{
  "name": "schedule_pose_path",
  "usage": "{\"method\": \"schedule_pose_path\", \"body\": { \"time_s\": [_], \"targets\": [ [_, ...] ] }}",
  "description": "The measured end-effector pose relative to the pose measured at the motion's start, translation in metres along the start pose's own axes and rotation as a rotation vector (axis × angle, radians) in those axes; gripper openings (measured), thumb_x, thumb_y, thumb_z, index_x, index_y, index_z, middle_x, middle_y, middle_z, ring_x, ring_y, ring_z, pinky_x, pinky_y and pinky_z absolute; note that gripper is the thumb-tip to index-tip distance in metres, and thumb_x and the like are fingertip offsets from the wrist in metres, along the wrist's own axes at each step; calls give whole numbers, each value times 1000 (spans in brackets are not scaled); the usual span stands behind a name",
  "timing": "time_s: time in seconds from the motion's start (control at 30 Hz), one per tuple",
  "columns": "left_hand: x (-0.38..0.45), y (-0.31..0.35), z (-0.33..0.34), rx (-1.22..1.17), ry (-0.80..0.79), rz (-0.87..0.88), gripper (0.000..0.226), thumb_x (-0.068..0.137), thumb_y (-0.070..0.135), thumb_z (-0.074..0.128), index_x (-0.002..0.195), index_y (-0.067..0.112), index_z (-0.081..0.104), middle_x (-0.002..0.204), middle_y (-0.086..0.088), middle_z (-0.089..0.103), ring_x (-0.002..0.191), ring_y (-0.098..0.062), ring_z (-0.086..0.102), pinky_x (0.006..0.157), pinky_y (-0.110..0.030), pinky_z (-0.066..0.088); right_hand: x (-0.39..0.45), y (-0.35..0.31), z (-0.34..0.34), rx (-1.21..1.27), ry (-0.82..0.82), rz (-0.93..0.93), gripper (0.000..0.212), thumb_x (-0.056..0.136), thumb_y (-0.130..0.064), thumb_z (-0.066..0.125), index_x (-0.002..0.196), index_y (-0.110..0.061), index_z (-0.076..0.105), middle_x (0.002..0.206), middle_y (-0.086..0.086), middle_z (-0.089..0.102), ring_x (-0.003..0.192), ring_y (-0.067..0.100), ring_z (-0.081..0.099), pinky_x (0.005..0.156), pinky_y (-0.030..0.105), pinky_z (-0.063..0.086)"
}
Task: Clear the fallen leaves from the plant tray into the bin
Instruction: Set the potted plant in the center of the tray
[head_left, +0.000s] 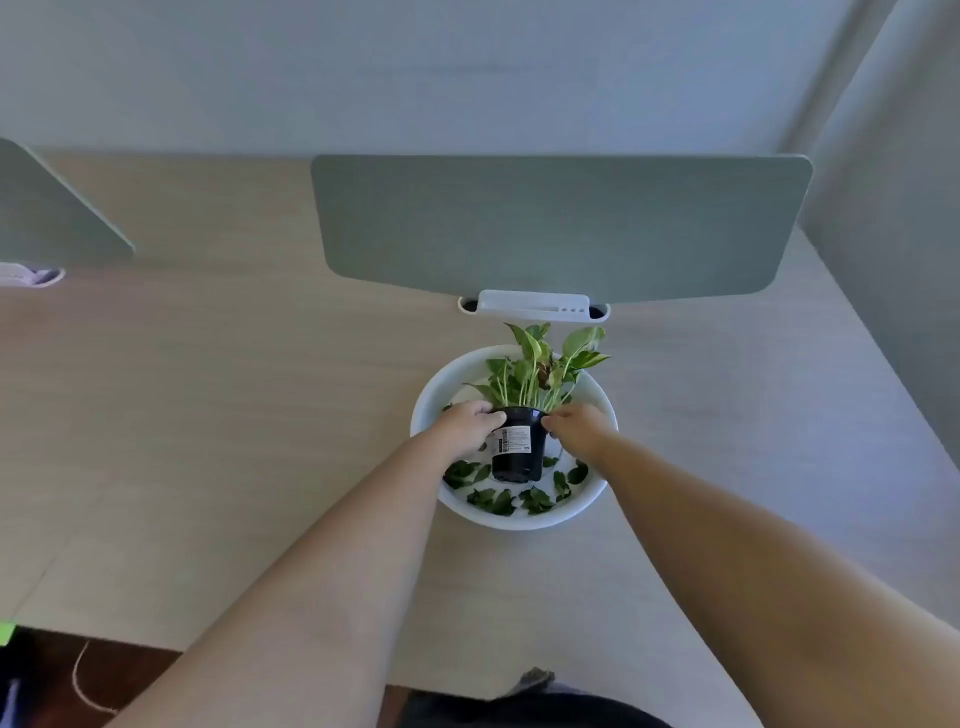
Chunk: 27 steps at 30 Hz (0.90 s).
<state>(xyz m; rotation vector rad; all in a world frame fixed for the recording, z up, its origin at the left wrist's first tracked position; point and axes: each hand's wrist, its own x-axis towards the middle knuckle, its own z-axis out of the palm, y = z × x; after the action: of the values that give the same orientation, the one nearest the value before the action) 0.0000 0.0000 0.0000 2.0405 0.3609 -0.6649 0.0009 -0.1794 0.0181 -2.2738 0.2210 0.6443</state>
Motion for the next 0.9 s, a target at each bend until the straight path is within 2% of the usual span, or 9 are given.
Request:
{"method": "schedule_pose_path", "body": {
  "time_s": [0.1, 0.17, 0.27, 0.37, 0.47, 0.57, 0.7, 0.83, 0.9],
  "targets": [
    [-3, -4, 3, -218, 21, 4, 45, 96, 33, 54, 138, 18, 49, 134, -8, 55, 101, -26, 65, 82, -34, 56, 3, 3, 4, 210, 51, 72, 23, 93, -30, 49, 82, -15, 64, 73, 4, 56, 61, 17, 46, 58, 27, 37],
    [-3, -10, 5, -321, 56, 9, 42, 95, 30, 58, 134, 16, 53, 128, -11, 59, 99, -27, 66, 70, -28, 56, 5, 7, 10, 341, 68, 109, 23, 93, -32, 52, 97, -14, 66, 90, 9, 65, 74, 20, 55, 70, 30, 43],
    [-4, -13, 9, -459, 106, 7, 33, 93, 26, 62, 125, 16, 61, 120, -11, 64, 93, -26, 67, 62, -24, 56, 7, 10, 21, 504, 87, 151, 21, 92, -34, 56, 102, -17, 64, 95, 5, 69, 88, 26, 68, 70, 33, 49],
    [-4, -14, 12, -567, 150, -6, 28, 90, 23, 66, 118, 16, 66, 116, -10, 68, 90, -25, 69, 64, -28, 58, 9, 11, 29, 629, 109, 174, 17, 89, -33, 61, 100, -20, 62, 94, 6, 70, 95, 33, 70, 84, 46, 58],
    [-4, -14, 13, -665, 203, -4, 33, 87, 22, 71, 119, 16, 66, 110, -9, 70, 85, -24, 71, 61, -29, 59, 8, 8, 32, 710, 118, 185, 14, 89, -29, 62, 99, -19, 61, 93, 7, 70, 98, 36, 69, 86, 52, 57],
    [-1, -14, 11, -732, 240, -31, 43, 80, 27, 78, 119, 15, 64, 108, -9, 70, 87, -24, 72, 64, -28, 59, 9, 4, 34, 773, 141, 164, 25, 90, -27, 61, 113, -17, 61, 94, 4, 70, 97, 32, 69, 87, 48, 57],
    [1, -7, 9, -782, 243, -19, 38, 79, 29, 78, 112, 11, 70, 95, -6, 73, 92, -25, 69, 78, -32, 58, 13, -2, 28, 825, 184, 118, 37, 89, -26, 63, 125, -19, 59, 101, 0, 70, 96, 24, 67, 86, 40, 55],
    [7, 3, 6, -825, 237, 20, 38, 80, 24, 77, 114, 10, 70, 103, -11, 73, 99, -26, 69, 90, -41, 56, 14, -10, 17, 873, 199, 61, 30, 92, -21, 60, 121, -15, 63, 96, 0, 69, 82, 15, 64, 67, 27, 47],
    [8, 7, 5, -832, 233, 38, 38, 81, 22, 77, 116, 10, 69, 109, -13, 72, 100, -26, 68, 89, -41, 55, 15, -12, 13, 892, 199, 59, 24, 92, -20, 58, 115, -19, 65, 93, -3, 69, 91, 17, 65, 77, 30, 49]
  ]
}}
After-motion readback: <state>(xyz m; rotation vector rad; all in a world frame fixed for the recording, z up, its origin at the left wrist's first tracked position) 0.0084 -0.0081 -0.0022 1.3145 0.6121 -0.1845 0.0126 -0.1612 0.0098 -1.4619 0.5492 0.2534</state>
